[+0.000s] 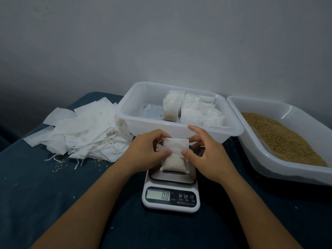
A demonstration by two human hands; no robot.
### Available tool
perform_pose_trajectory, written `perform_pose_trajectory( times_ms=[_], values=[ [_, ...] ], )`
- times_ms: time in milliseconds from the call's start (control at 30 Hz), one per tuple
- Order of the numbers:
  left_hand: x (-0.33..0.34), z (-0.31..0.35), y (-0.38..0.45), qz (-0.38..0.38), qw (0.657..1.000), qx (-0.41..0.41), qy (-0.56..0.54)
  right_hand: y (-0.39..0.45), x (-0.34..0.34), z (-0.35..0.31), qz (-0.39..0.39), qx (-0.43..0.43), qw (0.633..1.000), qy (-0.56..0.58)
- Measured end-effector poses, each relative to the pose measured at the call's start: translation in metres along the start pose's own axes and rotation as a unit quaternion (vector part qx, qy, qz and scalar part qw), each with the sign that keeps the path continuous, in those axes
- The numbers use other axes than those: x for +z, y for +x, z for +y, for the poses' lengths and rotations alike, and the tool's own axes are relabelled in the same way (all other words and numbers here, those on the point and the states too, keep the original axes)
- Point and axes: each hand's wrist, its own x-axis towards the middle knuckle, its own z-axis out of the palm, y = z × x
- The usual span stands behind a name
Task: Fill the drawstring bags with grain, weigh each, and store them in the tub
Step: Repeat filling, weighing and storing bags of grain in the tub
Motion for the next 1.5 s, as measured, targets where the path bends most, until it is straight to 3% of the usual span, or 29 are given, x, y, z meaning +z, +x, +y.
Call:
perform_pose_trajectory(
  times_ms=[133, 267, 400, 467, 633, 1033, 1500],
  values=[
    [-0.002, -0.004, 0.002, 0.009, 1.000, -0.027, -0.003, 0.002, -0.006, 0.008, -0.003, 0.014, 1.000, 0.028],
    [-0.004, -0.012, 0.006, 0.030, 0.997, -0.074, -0.024, 0.004, -0.006, 0.017, 0.081, 0.010, 0.995, 0.054],
    [-0.004, -0.025, 0.011, 0.098, 0.982, -0.155, -0.047, 0.005, -0.006, 0.026, 0.161, 0.004, 0.985, 0.065],
    [-0.004, -0.032, 0.014, 0.116, 0.972, -0.197, -0.062, 0.006, -0.004, 0.035, 0.140, 0.003, 0.989, 0.052],
    [-0.007, -0.048, 0.018, 0.126, 0.954, -0.256, -0.088, 0.009, 0.001, 0.059, 0.044, 0.098, 0.994, 0.033],
    [-0.002, -0.055, 0.017, 0.109, 0.964, -0.241, -0.008, 0.014, 0.007, 0.063, 0.038, 0.129, 0.991, 0.008],
    [-0.001, -0.054, 0.018, 0.106, 0.967, -0.231, 0.005, 0.014, 0.013, 0.046, 0.075, 0.093, 0.992, 0.028]
  ],
)
